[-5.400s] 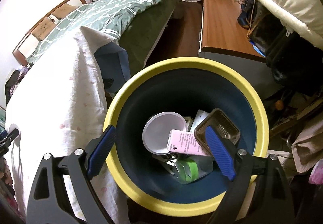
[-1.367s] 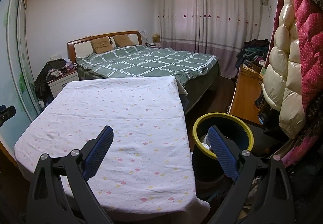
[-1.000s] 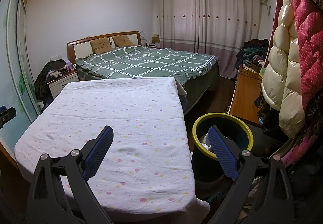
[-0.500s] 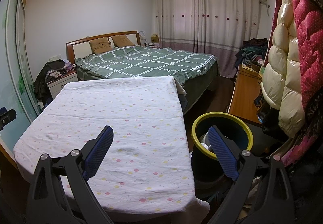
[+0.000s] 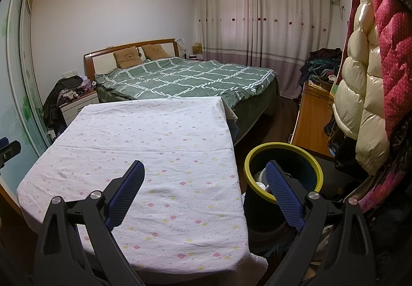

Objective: Collect trash

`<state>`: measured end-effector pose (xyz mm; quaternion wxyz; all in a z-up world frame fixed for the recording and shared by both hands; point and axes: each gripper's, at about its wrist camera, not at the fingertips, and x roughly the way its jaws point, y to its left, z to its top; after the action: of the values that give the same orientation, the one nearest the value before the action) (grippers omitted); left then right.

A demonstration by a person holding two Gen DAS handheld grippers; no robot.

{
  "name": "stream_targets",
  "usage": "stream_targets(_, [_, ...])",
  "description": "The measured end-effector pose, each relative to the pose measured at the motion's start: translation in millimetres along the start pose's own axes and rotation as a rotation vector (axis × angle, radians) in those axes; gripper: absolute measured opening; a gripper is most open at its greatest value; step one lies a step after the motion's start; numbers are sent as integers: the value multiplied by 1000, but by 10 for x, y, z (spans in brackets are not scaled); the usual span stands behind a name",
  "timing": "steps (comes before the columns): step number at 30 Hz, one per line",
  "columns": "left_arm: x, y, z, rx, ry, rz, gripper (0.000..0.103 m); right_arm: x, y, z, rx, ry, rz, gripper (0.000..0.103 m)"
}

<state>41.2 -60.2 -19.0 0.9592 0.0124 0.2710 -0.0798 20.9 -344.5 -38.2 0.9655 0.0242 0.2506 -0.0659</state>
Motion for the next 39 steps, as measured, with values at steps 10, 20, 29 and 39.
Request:
stream_targets(10, [16,1,1,-7,5,-24,98,5,-1,0,2,1,-1,90])
stream_targets(20, [44,8,16,1,7,-22,98,9,-3,-19,1,5,-1,90])
stream_targets(29, [50,7,26,-1,8,-22,98,14,0,-23,1,7,-1,90])
stream_targets(39, [132,-40,79,1,10,-51,98,67,9,-75,6,22,-4,90])
